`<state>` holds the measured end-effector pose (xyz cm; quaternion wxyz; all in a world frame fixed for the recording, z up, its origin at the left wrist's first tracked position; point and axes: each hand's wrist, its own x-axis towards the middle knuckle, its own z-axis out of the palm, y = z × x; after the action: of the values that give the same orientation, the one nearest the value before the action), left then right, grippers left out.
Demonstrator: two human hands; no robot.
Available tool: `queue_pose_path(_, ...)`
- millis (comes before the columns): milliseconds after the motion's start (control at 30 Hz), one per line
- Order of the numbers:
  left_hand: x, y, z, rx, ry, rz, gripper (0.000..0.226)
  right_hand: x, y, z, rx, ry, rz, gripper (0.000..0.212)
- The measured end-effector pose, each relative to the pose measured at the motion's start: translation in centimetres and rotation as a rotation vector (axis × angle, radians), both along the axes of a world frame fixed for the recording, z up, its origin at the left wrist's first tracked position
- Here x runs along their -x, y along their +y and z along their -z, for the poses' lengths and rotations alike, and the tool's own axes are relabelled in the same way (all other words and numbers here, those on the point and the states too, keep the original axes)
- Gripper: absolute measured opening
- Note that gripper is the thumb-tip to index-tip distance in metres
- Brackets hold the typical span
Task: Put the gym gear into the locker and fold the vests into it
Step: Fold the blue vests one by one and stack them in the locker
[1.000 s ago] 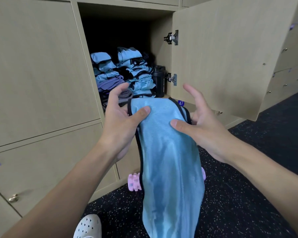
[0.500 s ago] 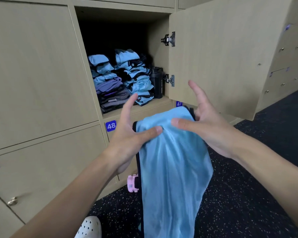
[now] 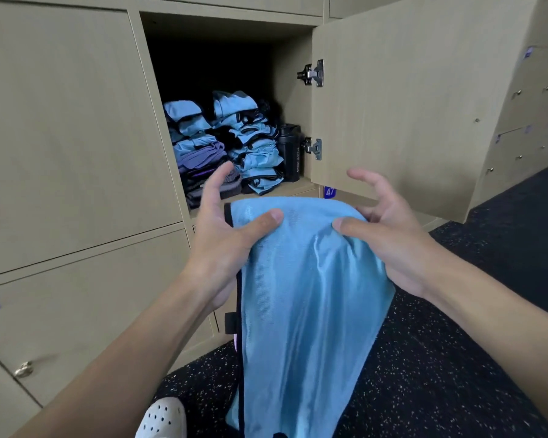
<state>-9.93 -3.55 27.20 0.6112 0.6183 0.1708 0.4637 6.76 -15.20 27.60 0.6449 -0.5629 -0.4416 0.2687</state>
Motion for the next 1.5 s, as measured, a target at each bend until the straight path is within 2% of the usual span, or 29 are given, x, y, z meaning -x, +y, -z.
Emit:
queue_pose_path(100,-0.3,-0.7,1.2,0.024,0.142,0.148,0.106,0.1,0.0,-0.4,-0.053,0.001,0.019,0.072)
queue_pose_path(200,-1.1,-1.7,1.4,-0.039,0.189,0.176,0.103,0.4,-0.2,-0.4,-0.044,-0.040,-0.029,0.074)
queue_pose_path(267,-1.4,-1.8,1.3,-0.106,0.265,0.151,0.090,0.6,-0.2,-0.3,-0.040,-0.062,-0.033,0.075)
queue_pose_path(333,-1.7,-1.9,1.4,-0.100,0.304,0.126,0.063,0.6,-0.2,-0.3,-0.039,-0.072,-0.032,0.076)
queue_pose_path(400,-1.9,-2.4,1.2,-0.018,0.269,0.121,0.037,0.6,-0.2,-0.1,-0.033,-0.064,-0.023,0.078)
queue_pose_path(467,-2.1,-2.6,0.7,0.033,0.220,0.067,0.024,0.5,-0.2,0.1,-0.012,-0.044,-0.004,0.083)
queue_pose_path(567,-1.9,-2.0,-0.4,0.078,0.110,0.001,0.020,0.3,-0.3,0.9,0.077,-0.018,-0.030,0.103)
queue_pose_path(667,-1.3,-1.3,-1.4,0.114,0.043,-0.042,0.019,1.0,-0.3,1.7,0.130,-0.048,-0.099,0.105)
queue_pose_path(733,-1.0,-1.0,-1.8,0.149,0.019,-0.060,0.018,1.4,-0.1,1.9,0.100,-0.090,-0.059,0.103)
queue_pose_path(867,-0.5,-0.5,-2.3,0.238,0.008,-0.070,0.021,1.3,0.0,1.6,-0.101,-0.063,0.077,0.088)
queue_pose_path(1000,-0.3,-0.1,-2.2,0.297,0.046,-0.045,0.024,2.2,0.0,1.9,-0.070,-0.201,-0.092,0.101)
queue_pose_path(1067,-0.3,0.1,-2.1,0.323,0.065,-0.039,0.030,2.3,0.5,2.0,-0.085,-0.212,-0.066,0.098)
queue_pose_path(1200,-0.4,-0.1,-0.9,0.375,0.173,0.017,0.066,1.5,1.0,1.3,-0.229,-0.074,0.092,0.083)
queue_pose_path(1267,-0.5,-0.4,-0.5,0.383,0.172,0.069,0.079,0.7,0.9,1.2,-0.264,0.024,0.101,0.080)
queue_pose_path(1400,-0.6,-0.3,-1.2,0.347,0.062,0.001,0.084,-0.1,0.7,2.6,-0.065,-0.091,-0.092,0.111)
queue_pose_path(1500,-0.6,-0.2,-0.9,0.350,0.077,-0.049,0.086,0.6,0.9,3.2,-0.047,-0.125,-0.120,0.105)
